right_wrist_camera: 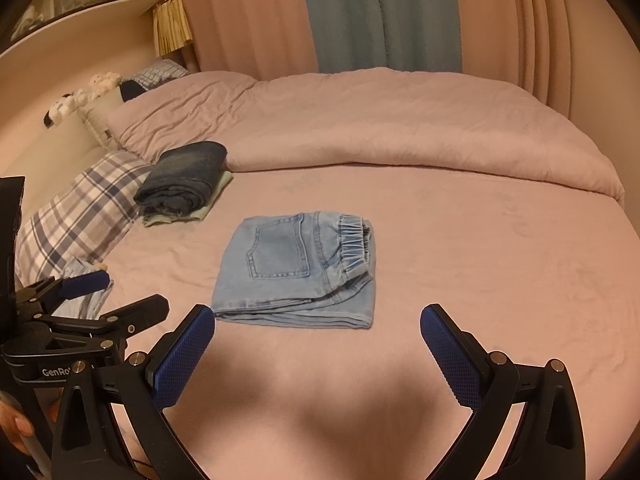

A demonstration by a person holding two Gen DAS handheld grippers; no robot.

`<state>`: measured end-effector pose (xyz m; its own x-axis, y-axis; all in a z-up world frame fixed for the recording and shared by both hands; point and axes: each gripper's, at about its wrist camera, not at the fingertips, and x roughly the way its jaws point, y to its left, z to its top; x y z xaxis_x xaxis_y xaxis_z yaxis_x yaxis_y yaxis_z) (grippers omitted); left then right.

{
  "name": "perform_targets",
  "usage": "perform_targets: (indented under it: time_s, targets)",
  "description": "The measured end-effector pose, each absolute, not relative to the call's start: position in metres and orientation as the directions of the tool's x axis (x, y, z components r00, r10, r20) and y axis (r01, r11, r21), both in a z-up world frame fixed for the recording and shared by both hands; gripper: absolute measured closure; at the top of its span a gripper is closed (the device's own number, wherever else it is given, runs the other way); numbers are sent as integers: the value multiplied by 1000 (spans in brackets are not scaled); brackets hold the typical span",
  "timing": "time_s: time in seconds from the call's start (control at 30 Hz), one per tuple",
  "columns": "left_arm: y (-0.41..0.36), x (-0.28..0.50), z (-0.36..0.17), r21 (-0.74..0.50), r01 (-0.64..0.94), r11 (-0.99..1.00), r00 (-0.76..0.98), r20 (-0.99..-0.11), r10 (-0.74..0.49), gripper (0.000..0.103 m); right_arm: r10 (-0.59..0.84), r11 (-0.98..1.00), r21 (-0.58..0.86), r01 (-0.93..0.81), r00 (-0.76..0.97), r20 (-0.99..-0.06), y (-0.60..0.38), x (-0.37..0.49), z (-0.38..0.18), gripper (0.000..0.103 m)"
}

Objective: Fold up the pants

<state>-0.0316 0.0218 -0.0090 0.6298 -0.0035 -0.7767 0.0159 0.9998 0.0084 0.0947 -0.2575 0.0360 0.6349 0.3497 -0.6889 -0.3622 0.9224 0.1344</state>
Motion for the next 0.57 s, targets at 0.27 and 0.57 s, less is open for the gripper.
perform_targets:
  time_s: [0.27,0.57]
  targets:
    - [19,-32,-9,14,18,1000,632,-775,0,1,356,920,140,-366,630,-691,-257,95,36,1]
    - [17,-31,-13,20,17,1000,621,-784,5,1,355,920,139,-367,626,-694,-257,96,36,1]
